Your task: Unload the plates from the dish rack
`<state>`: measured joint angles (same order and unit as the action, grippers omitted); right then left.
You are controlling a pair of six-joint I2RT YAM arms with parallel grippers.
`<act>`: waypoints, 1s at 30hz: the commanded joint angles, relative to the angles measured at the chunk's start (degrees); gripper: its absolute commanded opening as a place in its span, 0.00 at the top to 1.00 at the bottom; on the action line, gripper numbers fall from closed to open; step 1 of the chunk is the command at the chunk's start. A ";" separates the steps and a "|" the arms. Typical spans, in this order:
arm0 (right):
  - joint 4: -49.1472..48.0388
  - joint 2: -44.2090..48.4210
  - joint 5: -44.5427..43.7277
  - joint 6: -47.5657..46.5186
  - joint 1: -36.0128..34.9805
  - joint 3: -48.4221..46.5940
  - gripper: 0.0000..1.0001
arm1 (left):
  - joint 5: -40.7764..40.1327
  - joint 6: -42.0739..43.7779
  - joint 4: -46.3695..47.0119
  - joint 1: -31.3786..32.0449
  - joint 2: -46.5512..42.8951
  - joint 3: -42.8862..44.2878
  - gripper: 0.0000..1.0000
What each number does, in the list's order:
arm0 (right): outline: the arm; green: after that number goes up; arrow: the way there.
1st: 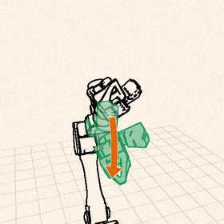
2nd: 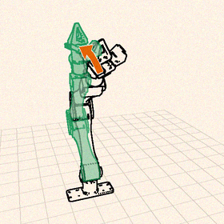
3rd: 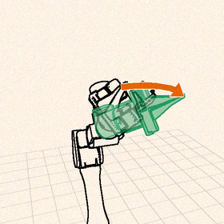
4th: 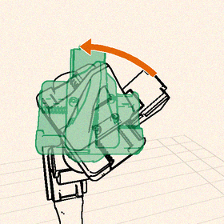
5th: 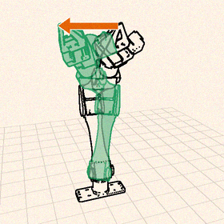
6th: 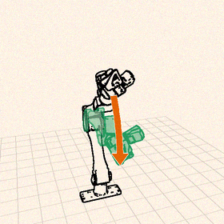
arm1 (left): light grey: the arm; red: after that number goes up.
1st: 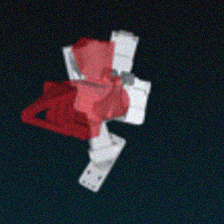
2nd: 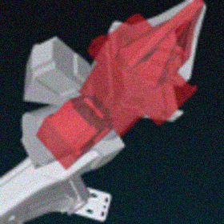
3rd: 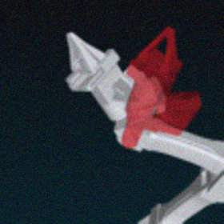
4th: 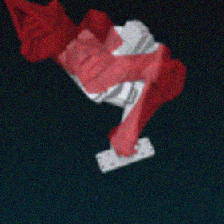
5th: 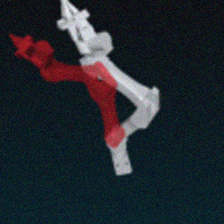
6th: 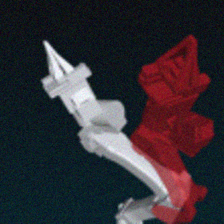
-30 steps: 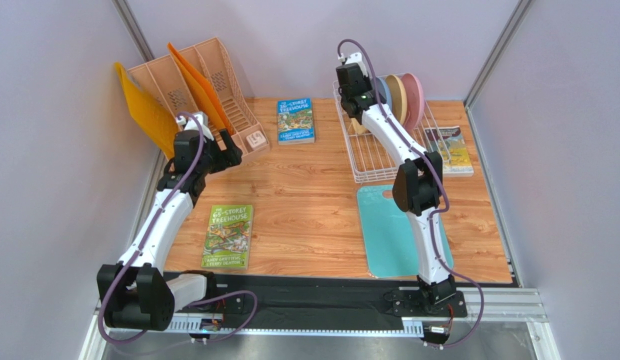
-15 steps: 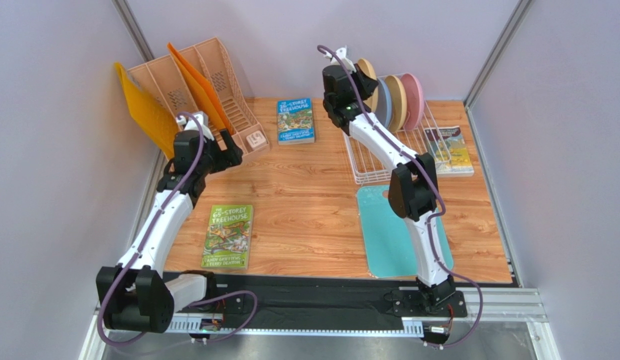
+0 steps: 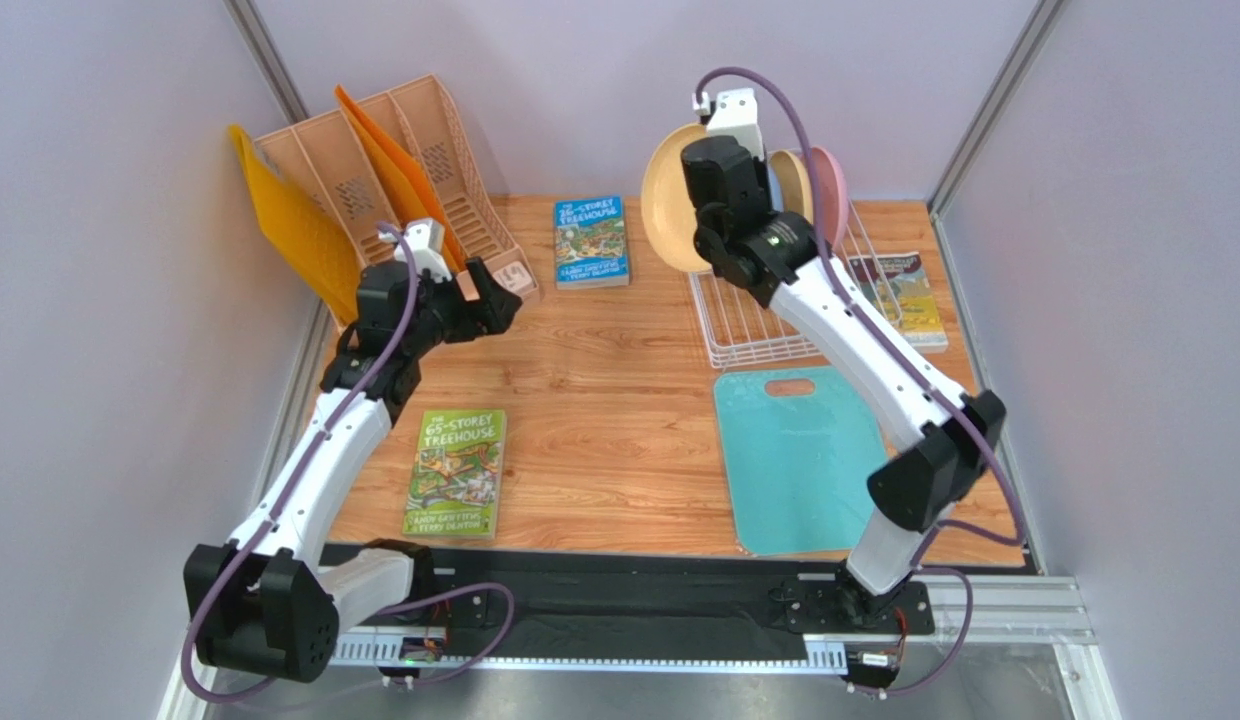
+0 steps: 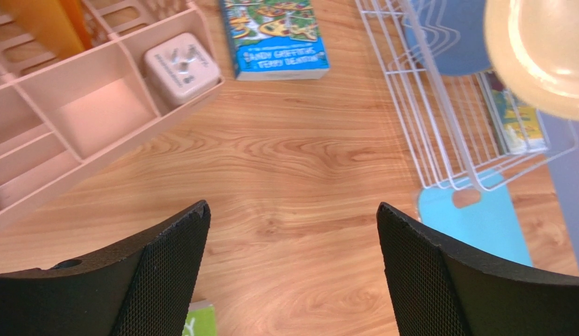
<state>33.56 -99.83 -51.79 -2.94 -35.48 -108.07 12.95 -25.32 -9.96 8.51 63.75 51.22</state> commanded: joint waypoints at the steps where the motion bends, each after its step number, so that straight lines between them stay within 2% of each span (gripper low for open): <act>1: 8.28 6.74 17.30 15.06 -0.72 9.85 1.00 | 4.27 -2.45 5.29 2.21 -3.01 -1.91 0.07; 6: 2.40 15.44 31.46 21.38 -2.13 22.45 1.00 | 6.65 -5.26 9.95 3.79 -5.03 -6.82 0.08; 13: -7.54 23.10 42.98 28.69 -2.92 36.17 1.00 | 7.53 -9.74 17.24 6.51 -7.06 -12.98 0.10; 23: -11.32 24.16 46.34 32.21 -5.56 41.36 1.00 | 1.29 -9.57 16.90 11.52 -8.02 -17.12 0.17; 24: -11.41 24.24 46.34 32.47 -5.65 41.54 1.00 | 1.11 -9.48 16.81 11.79 -7.94 -17.12 0.26; 26: -11.50 24.25 46.43 32.56 -5.65 41.80 1.00 | 0.33 -9.13 16.37 12.05 -7.85 -17.03 0.37; 27: -11.59 24.42 46.25 32.65 -5.65 41.98 1.00 | -0.03 -9.04 16.02 12.31 -7.85 -17.03 0.52; 29: -11.59 24.51 46.17 32.73 -5.65 42.24 1.00 | -1.43 -8.87 14.71 12.40 -7.67 -16.77 0.68; 30: -11.59 24.60 45.82 32.82 -5.65 42.24 1.00 | -1.87 -8.87 14.35 12.49 -7.67 -16.86 0.84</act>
<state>26.35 -77.69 -6.35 27.77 -40.97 -65.89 13.91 -34.59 4.05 20.40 56.93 33.93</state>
